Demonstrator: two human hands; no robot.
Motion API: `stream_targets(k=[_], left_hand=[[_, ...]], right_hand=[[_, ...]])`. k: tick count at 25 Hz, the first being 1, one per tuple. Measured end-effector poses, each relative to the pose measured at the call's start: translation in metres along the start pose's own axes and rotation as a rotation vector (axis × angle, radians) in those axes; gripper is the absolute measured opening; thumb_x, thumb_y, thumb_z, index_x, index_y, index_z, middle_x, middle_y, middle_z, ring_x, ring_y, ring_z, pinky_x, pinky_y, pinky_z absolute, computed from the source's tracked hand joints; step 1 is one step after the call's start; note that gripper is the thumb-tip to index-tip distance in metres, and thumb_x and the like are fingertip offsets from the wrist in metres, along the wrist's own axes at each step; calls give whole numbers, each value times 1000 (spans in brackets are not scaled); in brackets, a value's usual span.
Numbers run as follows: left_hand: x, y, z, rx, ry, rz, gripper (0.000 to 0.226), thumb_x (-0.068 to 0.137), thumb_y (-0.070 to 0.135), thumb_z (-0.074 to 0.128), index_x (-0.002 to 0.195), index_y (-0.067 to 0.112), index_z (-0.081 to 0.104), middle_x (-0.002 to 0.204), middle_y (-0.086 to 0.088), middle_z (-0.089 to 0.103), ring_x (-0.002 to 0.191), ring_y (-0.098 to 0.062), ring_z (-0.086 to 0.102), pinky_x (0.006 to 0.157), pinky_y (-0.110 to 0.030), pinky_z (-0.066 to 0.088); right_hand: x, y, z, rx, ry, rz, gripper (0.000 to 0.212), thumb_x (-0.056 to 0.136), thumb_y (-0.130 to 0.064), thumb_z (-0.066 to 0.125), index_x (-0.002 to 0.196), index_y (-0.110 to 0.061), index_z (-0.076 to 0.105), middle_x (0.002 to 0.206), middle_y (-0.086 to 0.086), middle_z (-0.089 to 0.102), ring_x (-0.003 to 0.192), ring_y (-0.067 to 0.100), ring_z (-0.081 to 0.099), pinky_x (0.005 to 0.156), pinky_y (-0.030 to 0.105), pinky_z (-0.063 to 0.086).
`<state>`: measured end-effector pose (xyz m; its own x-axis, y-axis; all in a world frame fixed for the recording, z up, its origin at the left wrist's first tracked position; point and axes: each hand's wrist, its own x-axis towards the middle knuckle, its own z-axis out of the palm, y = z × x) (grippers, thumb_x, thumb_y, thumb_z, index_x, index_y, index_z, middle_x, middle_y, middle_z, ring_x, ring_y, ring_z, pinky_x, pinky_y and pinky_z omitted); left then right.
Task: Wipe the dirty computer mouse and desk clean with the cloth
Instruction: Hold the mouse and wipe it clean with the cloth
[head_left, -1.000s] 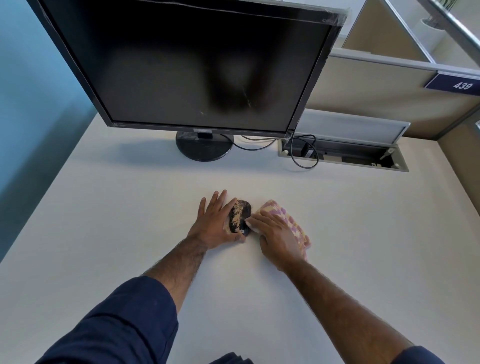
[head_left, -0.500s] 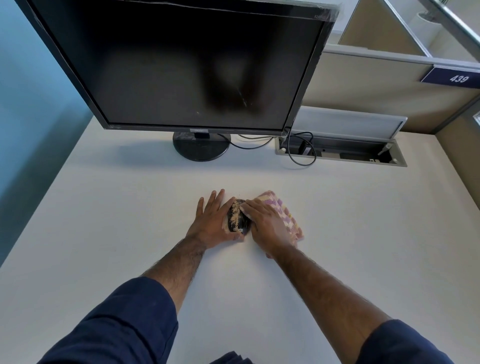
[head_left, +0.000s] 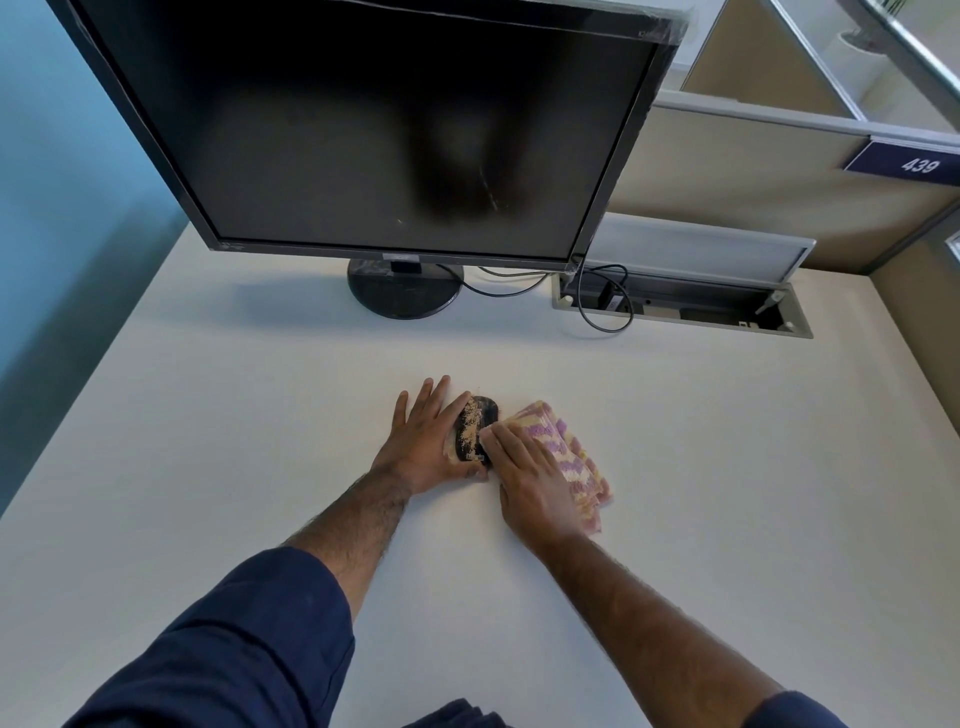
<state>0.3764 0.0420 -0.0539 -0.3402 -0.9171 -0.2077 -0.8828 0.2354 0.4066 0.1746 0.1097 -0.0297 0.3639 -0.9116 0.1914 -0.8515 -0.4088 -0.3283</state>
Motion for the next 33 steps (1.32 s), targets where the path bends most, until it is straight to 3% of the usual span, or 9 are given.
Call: stream_targets(k=[7,11,14,19,23,29,33], left_hand=[[-1,1,-1,14,12,-3,125,64,100,40,163,32,3,171,1,-16,154,-16,-24,123,-47,-16],[0,1,-1,20,-13,-10,125,68,94,52,163,32,-1,169,2,-21,153,-15,-28,123,-48,-16],[0,1,-1,30,-14,-7,125,68,93,53,163,31,0,170,1,-20,153,-16,-27,123,-49,-16],[0,1,-1,25,1,-9,121,72,89,55,163,32,1,170,2,-20,153,-15,-27,122,-46,-18],[0,2,-2,11,-4,-8,123,69,92,53,163,31,2,170,2,-19,153,-16,-25,123,-48,-16],[-1,5,-5,25,-16,-19,116,75,85,56,163,31,4,171,-1,-16,155,-19,-22,124,-50,-14],[-2,5,-6,26,-14,-21,109,81,73,63,163,30,4,171,-2,-14,156,-20,-19,124,-49,-13]], right_hand=[[-16,5,-5,3,17,-115,43,95,-1,57,137,-8,59,140,10,59,132,30,51,105,45,47],[-2,4,-12,117,124,48,44,90,-1,45,129,-11,65,134,8,61,123,27,55,103,40,47],[14,-2,-13,126,93,148,48,88,4,51,131,-10,64,137,10,60,126,31,54,106,43,45],[2,-9,-4,16,61,8,49,91,6,60,138,-6,58,140,15,58,133,35,50,108,50,43],[4,-12,-3,-6,93,82,50,88,8,60,137,-6,59,142,18,55,135,37,48,113,50,39],[12,-34,5,-118,43,38,50,91,6,50,141,4,49,146,22,49,143,40,38,121,49,26],[13,-44,5,-150,3,8,52,93,2,38,144,8,44,150,27,44,146,41,34,120,50,29]])
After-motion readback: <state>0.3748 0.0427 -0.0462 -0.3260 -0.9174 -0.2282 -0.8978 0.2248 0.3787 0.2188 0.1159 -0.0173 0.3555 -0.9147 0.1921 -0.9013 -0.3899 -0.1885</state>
